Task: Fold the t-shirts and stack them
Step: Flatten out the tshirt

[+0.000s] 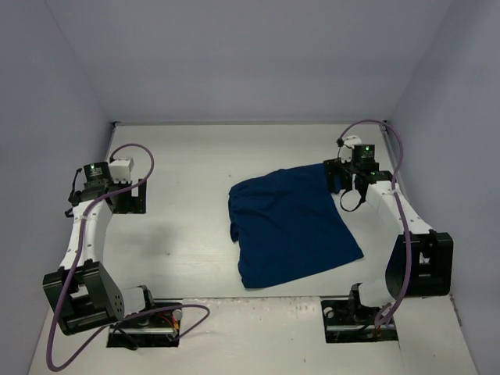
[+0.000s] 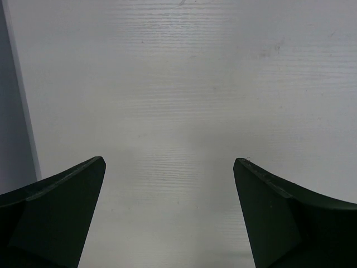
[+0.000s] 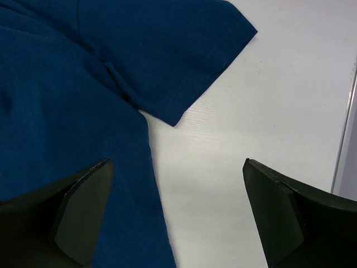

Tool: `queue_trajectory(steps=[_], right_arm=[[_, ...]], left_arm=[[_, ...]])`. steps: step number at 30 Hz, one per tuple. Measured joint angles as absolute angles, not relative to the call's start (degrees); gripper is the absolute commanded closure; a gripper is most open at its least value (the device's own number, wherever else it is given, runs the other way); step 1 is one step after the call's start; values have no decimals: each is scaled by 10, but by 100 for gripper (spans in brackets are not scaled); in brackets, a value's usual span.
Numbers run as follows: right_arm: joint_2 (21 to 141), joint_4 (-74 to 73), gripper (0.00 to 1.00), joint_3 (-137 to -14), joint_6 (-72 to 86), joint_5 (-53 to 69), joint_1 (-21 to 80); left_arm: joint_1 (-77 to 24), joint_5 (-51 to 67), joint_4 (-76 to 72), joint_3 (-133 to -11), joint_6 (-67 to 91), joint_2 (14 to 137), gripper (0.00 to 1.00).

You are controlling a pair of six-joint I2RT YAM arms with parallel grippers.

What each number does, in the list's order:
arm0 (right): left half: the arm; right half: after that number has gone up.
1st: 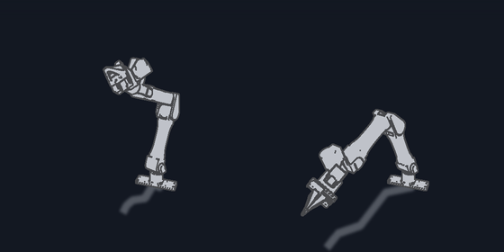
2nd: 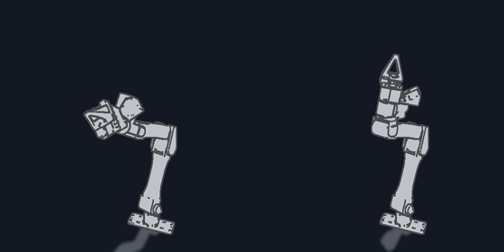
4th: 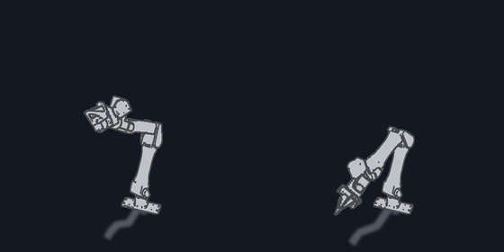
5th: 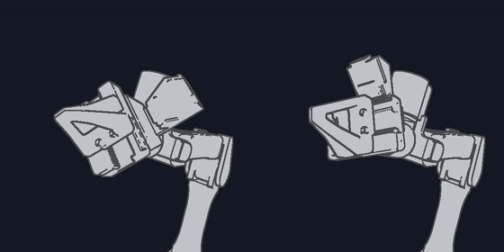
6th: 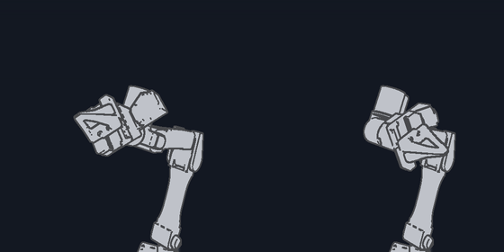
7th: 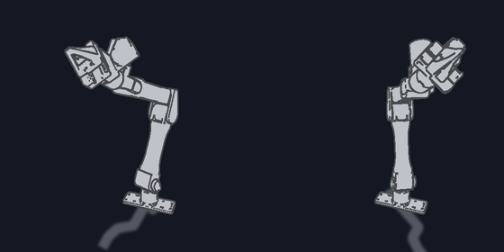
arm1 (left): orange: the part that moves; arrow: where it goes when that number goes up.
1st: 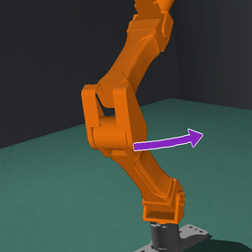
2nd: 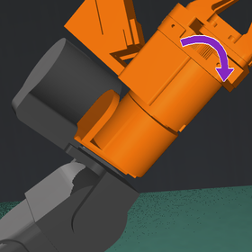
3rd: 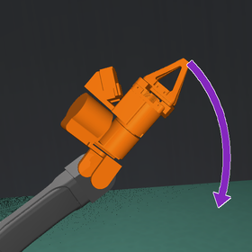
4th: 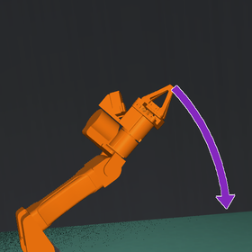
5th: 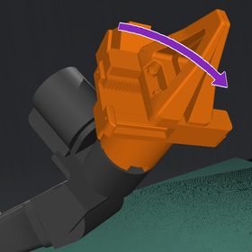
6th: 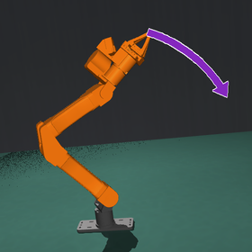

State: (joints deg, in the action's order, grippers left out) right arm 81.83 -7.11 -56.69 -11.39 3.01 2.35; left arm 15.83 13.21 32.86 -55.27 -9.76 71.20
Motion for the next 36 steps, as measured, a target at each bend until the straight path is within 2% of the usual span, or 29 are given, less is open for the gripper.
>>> queue_trajectory(steps=[7, 13, 16, 19, 22, 29, 33, 36], right_arm=[[896, -83, 2, -621, -89, 9, 22], [1045, -89, 17, -777, -57, 9, 2], [1122, -101, 22, -870, -46, 26, -8], [1156, -105, 28, -912, -49, 33, 13], [1157, -113, 38, -925, -72, 24, 97], [1144, -90, 56, -889, -109, -6, 469], [1116, -113, 47, -810, -108, -31, 582], [1107, -145, 43, -772, -82, -72, 596]], left_arm=[[153, 120, 329, -555, -98, 722, 3], [145, 122, 331, -574, -100, 726, 3], [132, 125, 329, -583, -102, 726, 3], [111, 125, 326, -585, -104, 726, 3], [100, 124, 326, -586, -100, 726, 3], [159, 136, 334, -635, -33, 769, 3], [190, 139, 343, -668, 3, 787, 3], [191, 145, 345, -677, 13, 786, 3]])
